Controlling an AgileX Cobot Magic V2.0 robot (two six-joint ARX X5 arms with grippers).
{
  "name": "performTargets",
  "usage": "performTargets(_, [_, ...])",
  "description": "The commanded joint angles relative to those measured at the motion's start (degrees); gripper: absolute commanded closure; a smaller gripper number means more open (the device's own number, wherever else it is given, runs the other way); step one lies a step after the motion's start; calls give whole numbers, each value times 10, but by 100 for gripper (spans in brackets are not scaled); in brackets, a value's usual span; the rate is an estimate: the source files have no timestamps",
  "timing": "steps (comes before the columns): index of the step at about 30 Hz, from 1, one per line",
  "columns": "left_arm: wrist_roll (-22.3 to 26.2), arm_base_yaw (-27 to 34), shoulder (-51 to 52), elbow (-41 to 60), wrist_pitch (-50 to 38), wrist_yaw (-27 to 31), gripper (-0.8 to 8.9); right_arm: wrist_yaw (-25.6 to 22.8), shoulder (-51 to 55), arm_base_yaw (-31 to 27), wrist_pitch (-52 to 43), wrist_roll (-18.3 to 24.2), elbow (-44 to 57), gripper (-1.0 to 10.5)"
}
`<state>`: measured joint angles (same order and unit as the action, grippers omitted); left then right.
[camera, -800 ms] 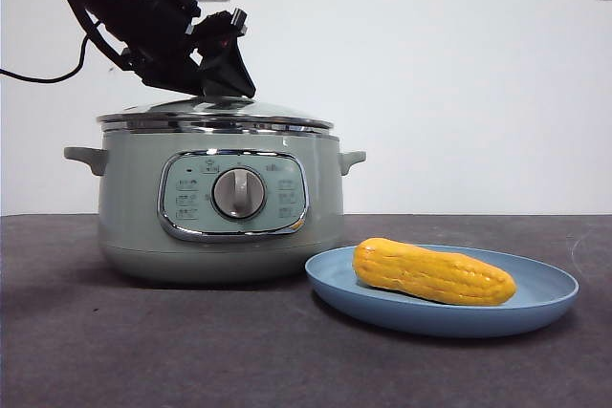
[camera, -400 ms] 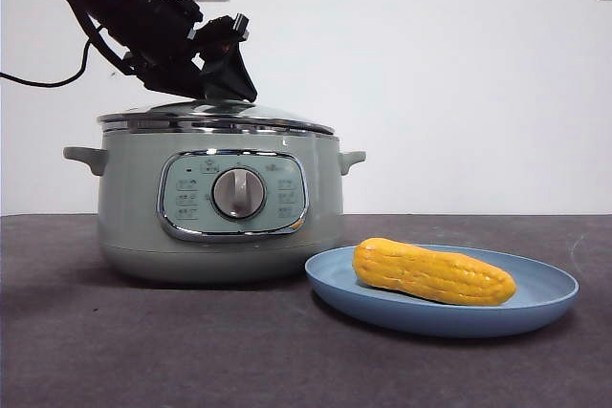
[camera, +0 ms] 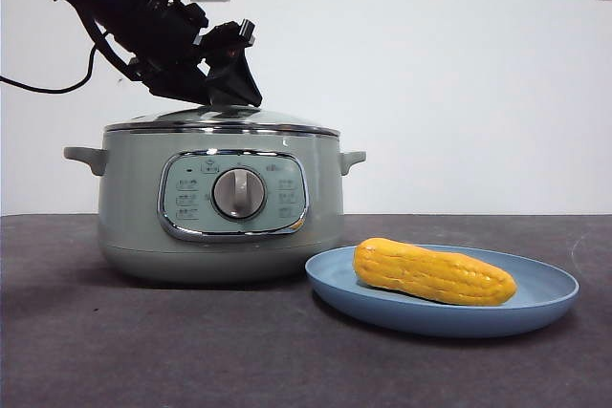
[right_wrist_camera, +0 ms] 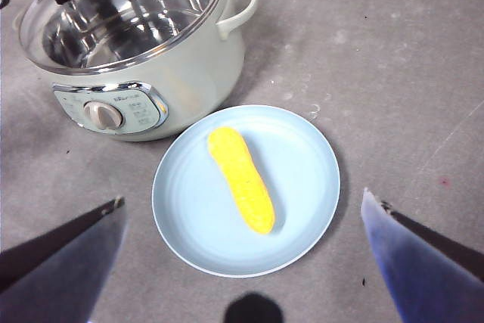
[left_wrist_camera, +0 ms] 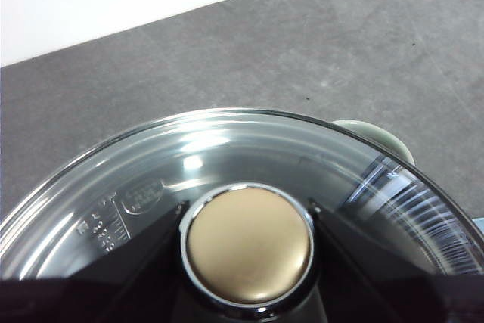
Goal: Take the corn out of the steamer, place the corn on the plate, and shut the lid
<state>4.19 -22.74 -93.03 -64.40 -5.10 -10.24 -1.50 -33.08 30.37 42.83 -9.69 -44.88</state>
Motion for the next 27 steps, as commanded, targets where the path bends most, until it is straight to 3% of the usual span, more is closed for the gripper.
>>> performTargets(1, [3, -4, -1, -7, -16, -4, 822, 0, 1, 1, -2, -5, 3, 289])
performTargets(18, [3, -3, -1, -7, 82, 12, 808, 0, 1, 1, -2, -4, 3, 289])
performTargets(20, [3, -3, -1, -7, 90, 11, 725, 0, 1, 1, -1, -4, 3, 289])
performTargets(24, [3, -4, -1, -8, 92, 11, 395, 0, 1, 1, -1, -3, 3, 289])
performTargets(27, [3, -3, -1, -8, 91, 11, 364, 0, 1, 1, -1, -3, 3, 289])
